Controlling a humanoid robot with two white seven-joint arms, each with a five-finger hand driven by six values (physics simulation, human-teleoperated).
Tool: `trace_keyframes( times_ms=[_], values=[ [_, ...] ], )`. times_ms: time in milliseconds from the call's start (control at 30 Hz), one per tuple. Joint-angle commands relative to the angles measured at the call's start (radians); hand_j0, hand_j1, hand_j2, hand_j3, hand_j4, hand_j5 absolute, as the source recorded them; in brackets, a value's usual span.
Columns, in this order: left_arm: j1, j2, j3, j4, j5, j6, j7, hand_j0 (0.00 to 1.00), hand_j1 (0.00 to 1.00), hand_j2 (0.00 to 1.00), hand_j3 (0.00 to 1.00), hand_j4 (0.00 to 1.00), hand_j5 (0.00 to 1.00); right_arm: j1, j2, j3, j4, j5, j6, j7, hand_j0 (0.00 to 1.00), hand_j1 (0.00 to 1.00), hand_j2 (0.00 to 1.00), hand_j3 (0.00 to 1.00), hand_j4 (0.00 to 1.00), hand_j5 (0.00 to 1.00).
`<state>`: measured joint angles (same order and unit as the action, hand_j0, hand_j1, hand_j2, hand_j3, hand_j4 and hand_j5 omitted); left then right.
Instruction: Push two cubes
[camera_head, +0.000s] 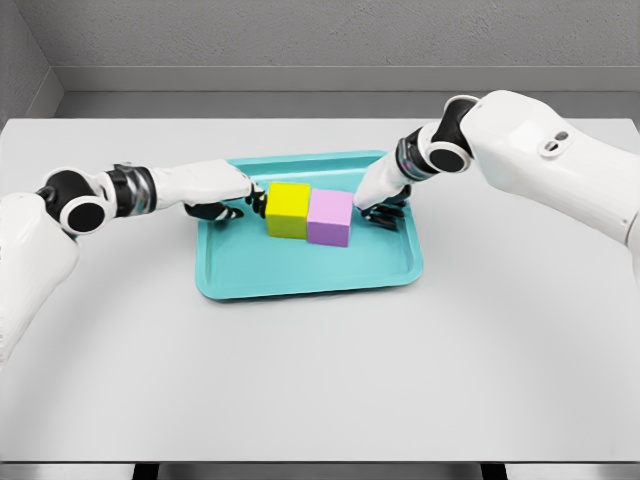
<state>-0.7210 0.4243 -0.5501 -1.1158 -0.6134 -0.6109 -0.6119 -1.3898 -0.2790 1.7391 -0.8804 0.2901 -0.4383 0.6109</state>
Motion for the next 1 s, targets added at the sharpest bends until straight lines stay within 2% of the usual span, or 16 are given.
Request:
trace_keyframes(
  times_ms=[0, 300, 400, 633, 800, 967],
  values=[
    [0.0, -0.01, -0.002, 0.001, -0.003, 0.0, 0.001, 0.55, 0.55, 0.55, 0.55, 0.55, 0.55, 0.0, 0.008, -0.003, 0.0, -0.005, 0.003, 0.0, 0.12, 0.12, 0.12, 0.12, 0.12, 0.12],
    [-0.008, 0.001, 0.001, 0.002, -0.002, 0.0, 0.001, 0.56, 0.56, 0.56, 0.56, 0.56, 0.56, -0.002, 0.0, 0.0, 0.0, -0.005, 0.003, 0.0, 0.12, 0.12, 0.12, 0.12, 0.12, 0.12],
    [-0.008, 0.002, 0.002, 0.001, 0.0, 0.0, 0.001, 0.62, 0.62, 0.62, 0.62, 0.62, 0.62, -0.002, -0.003, 0.002, -0.002, -0.005, 0.001, 0.0, 0.12, 0.12, 0.12, 0.12, 0.12, 0.12],
    [-0.006, 0.005, 0.002, -0.001, -0.002, 0.0, 0.001, 0.62, 0.62, 0.62, 0.62, 0.62, 0.62, -0.002, -0.006, 0.005, -0.002, -0.005, 0.0, 0.0, 0.12, 0.12, 0.12, 0.12, 0.12, 0.12],
    [-0.008, 0.004, 0.001, -0.002, -0.002, 0.0, 0.001, 0.53, 0.53, 0.53, 0.53, 0.53, 0.53, -0.002, -0.008, 0.011, -0.002, -0.005, 0.0, 0.0, 0.12, 0.12, 0.12, 0.12, 0.12, 0.12],
    [-0.006, 0.007, 0.001, -0.002, -0.003, 0.0, 0.001, 0.49, 0.49, 0.49, 0.49, 0.49, 0.49, -0.003, -0.017, 0.011, -0.002, -0.005, -0.005, 0.0, 0.12, 0.12, 0.12, 0.12, 0.12, 0.12]
  ],
)
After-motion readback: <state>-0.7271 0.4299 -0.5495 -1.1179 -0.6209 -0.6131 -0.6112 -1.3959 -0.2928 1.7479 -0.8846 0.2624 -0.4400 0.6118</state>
